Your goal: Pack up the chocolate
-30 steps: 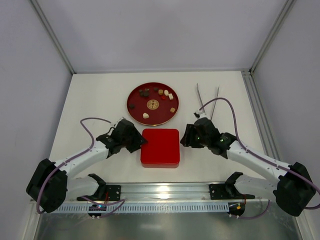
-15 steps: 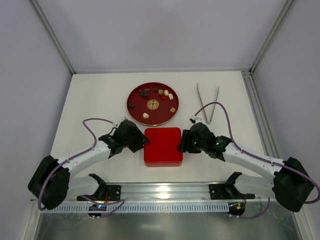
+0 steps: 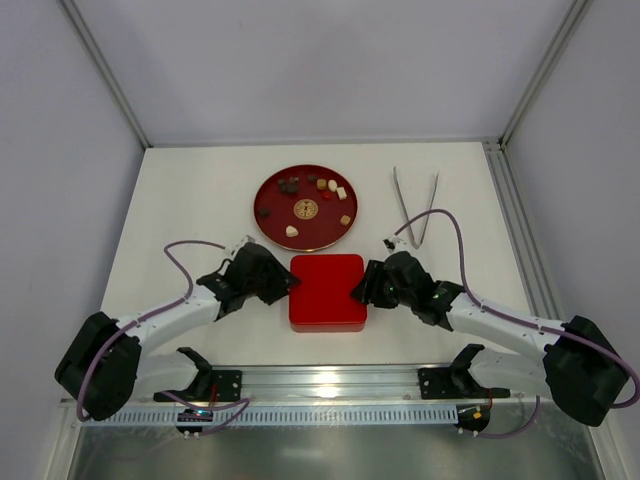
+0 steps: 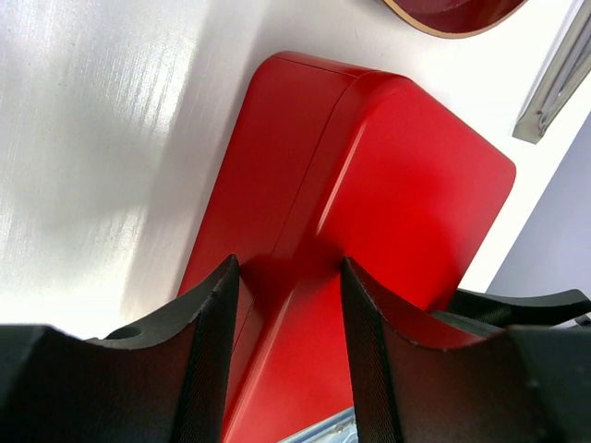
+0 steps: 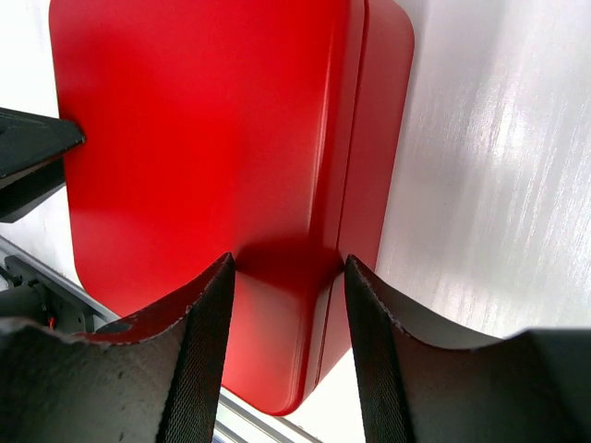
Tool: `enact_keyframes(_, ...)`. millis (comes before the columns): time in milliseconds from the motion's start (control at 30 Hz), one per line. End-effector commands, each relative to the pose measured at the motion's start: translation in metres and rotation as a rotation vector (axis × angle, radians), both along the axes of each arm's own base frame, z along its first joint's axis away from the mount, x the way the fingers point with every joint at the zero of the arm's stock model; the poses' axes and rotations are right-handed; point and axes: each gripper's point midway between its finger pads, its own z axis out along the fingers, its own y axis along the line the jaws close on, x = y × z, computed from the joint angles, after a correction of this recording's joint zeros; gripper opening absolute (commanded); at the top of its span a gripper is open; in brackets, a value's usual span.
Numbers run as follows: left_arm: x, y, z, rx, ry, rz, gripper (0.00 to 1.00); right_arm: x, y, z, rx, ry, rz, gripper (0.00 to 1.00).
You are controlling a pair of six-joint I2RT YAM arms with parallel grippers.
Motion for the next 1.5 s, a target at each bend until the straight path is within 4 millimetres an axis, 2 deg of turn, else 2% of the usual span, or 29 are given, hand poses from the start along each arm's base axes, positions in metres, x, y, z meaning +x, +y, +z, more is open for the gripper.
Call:
enact_keyframes(0,-0.06,0.051,-0.071,0.244,0.252,-0.005,0.44,-0.03,-0.035,-0.052,-0.163,0.135,-0.016,0.5)
enact_keyframes(333,-0.069,0.055,-0.081,0.259,0.289,-0.019,0.4,-0.04,-0.038,-0.069,-0.139,0.175,-0.03,0.48)
enact_keyframes(367,-0.069,0.055,-0.081,0.26,0.287,-0.02,0.4,-0.042,-0.032,-0.069,-0.107,0.189,-0.012,0.46)
enact_keyframes(433,-0.069,0.057,-0.081,0.265,0.286,-0.021,0.4,-0.047,-0.033,-0.077,-0.109,0.212,-0.012,0.38)
enact_keyframes(567,-0.071,0.055,-0.08,0.259,0.289,-0.031,0.4,-0.048,-0.035,-0.076,-0.108,0.215,-0.02,0.35)
enact_keyframes(600,-0.069,0.054,-0.079,0.254,0.285,-0.034,0.4,-0.042,-0.034,-0.07,-0.106,0.19,-0.029,0.35)
enact_keyframes(767,-0.069,0.051,-0.078,0.253,0.281,-0.06,0.4,-0.025,-0.038,-0.047,-0.105,0.133,-0.043,0.6)
enact_keyframes(800,-0.072,0.047,-0.076,0.236,0.293,-0.082,0.4,-0.016,-0.037,-0.039,-0.093,0.111,-0.053,0.62)
enact_keyframes(833,-0.072,0.047,-0.076,0.235,0.293,-0.088,0.4,-0.007,-0.042,-0.037,-0.077,0.124,-0.074,0.62)
enact_keyframes(933,-0.074,0.045,-0.076,0.23,0.303,-0.108,0.41,0.018,-0.038,-0.021,-0.044,0.081,-0.064,0.62)
enact_keyframes(967,-0.075,0.043,-0.076,0.225,0.306,-0.113,0.41,0.025,-0.041,-0.023,-0.056,0.091,-0.075,0.62)
enact_keyframes(1000,-0.075,0.043,-0.075,0.224,0.305,-0.117,0.41,0.037,-0.036,-0.012,-0.048,0.059,-0.065,0.62)
enact_keyframes(1067,-0.076,0.043,-0.075,0.223,0.307,-0.122,0.41,0.047,-0.034,-0.01,-0.048,0.061,-0.064,0.61)
enact_keyframes(1100,-0.076,0.043,-0.074,0.22,0.306,-0.121,0.41,0.056,-0.03,0.0,-0.036,0.04,-0.068,0.62)
enact_keyframes(1200,-0.077,0.044,-0.072,0.221,0.305,-0.12,0.41,0.072,-0.03,0.009,-0.034,0.018,-0.082,0.62)
enact_keyframes(1400,-0.079,0.044,-0.071,0.221,0.31,-0.127,0.41,0.094,-0.038,0.008,-0.047,0.013,-0.115,0.62)
enact_keyframes(1467,-0.077,0.042,-0.07,0.216,0.306,-0.127,0.41,0.095,-0.038,-0.002,-0.068,0.033,-0.103,0.61)
